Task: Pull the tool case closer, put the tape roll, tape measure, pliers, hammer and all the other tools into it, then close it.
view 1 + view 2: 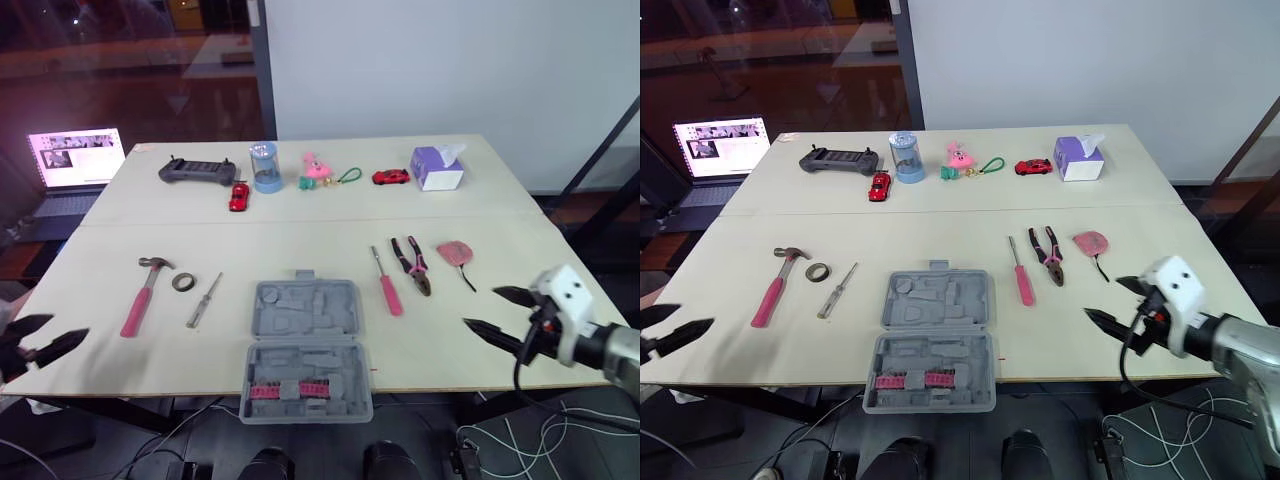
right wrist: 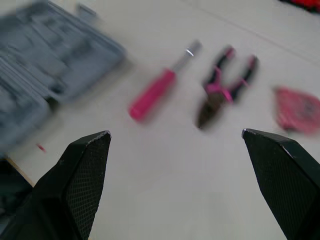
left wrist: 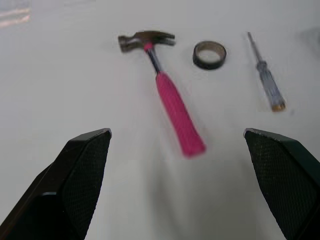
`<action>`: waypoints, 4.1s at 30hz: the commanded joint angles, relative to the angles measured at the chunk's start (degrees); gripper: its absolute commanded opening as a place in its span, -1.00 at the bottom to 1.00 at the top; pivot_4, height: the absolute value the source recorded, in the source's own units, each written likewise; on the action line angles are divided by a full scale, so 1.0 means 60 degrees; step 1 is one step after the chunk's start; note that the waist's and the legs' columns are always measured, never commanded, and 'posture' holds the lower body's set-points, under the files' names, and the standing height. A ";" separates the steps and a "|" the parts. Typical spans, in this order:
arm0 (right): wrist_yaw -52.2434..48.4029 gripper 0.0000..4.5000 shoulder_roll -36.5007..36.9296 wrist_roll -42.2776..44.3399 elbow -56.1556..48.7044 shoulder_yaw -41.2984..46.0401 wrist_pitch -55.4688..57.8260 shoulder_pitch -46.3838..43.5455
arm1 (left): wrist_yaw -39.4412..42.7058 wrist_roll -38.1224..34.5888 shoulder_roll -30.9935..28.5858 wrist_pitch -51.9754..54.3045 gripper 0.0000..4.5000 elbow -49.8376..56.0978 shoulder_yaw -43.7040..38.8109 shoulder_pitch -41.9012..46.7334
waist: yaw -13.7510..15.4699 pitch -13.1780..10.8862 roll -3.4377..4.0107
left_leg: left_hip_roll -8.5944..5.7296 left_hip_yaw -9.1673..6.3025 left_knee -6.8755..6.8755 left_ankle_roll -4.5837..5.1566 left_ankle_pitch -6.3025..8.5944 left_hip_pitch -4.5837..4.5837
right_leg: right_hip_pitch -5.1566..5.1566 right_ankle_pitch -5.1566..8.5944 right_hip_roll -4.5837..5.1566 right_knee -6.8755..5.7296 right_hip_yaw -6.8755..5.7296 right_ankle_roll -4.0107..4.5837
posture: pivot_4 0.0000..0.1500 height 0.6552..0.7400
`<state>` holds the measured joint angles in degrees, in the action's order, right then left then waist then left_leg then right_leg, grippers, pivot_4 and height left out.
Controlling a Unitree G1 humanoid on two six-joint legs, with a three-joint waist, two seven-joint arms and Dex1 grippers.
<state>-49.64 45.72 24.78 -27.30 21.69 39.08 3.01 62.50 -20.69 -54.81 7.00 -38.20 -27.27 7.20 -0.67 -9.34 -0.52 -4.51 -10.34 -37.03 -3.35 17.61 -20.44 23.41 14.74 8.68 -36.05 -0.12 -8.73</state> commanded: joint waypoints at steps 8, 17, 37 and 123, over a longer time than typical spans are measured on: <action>0.0570 0.98 -0.1117 0.0468 -0.0783 -0.4107 0.0926 -0.3709 | 0.1284 0.3372 0.0597 -0.2430 0.99 -0.4220 0.4111 0.6086 | -0.0064 0.0002 -0.0033 | -0.0012 -0.0007 -0.0015 -0.0074 -0.0042 -0.0013 | 0.0000 -0.0013 -0.0002 0.0002 -0.0013 0.0010 | 1.00 1.00; 0.0924 0.98 -0.1635 -0.0161 -0.0031 -0.5221 0.0780 -0.4972 | 0.0450 0.5121 0.1278 -0.2627 0.99 -0.6187 0.5491 0.7595 | -0.0339 -0.0014 -0.0061 | -0.0011 0.0007 -0.0012 -0.0062 -0.0035 -0.0026 | 0.0032 -0.0012 -0.0003 -0.0009 -0.0011 0.0001 | 1.00 1.00; 0.1794 0.98 -0.1098 0.0656 -0.1577 -0.3748 0.2212 -0.4161 | -0.1890 0.5335 0.2299 -0.1485 0.99 -0.6625 0.5022 0.7115 | -0.0245 -0.0016 -0.0065 | -0.0013 0.0004 -0.0023 -0.0059 -0.0034 -0.0007 | 0.0008 -0.0013 0.0001 -0.0018 -0.0011 0.0000 | 1.00 1.00; 0.3302 1.00 -0.1950 -0.1024 -0.1485 -0.5394 0.1849 -0.4031 | 0.2704 0.5601 0.4532 -0.3104 -0.99 -0.5938 0.6534 0.8392 | -0.0298 -0.0024 -0.0079 | -0.0014 0.0004 -0.0039 -0.0062 -0.0037 -0.0021 | 0.0018 -0.0013 -0.0001 -0.0026 -0.0011 0.0000 | 1.00 1.00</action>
<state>-30.03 34.19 18.47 -33.70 -12.52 50.52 -20.97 79.76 11.94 -26.96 -12.45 -73.21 11.60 56.85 -2.46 -9.48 -1.00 -4.59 -10.32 -37.27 -3.73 17.39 -20.57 23.51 14.66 8.67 -36.21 -0.19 -8.73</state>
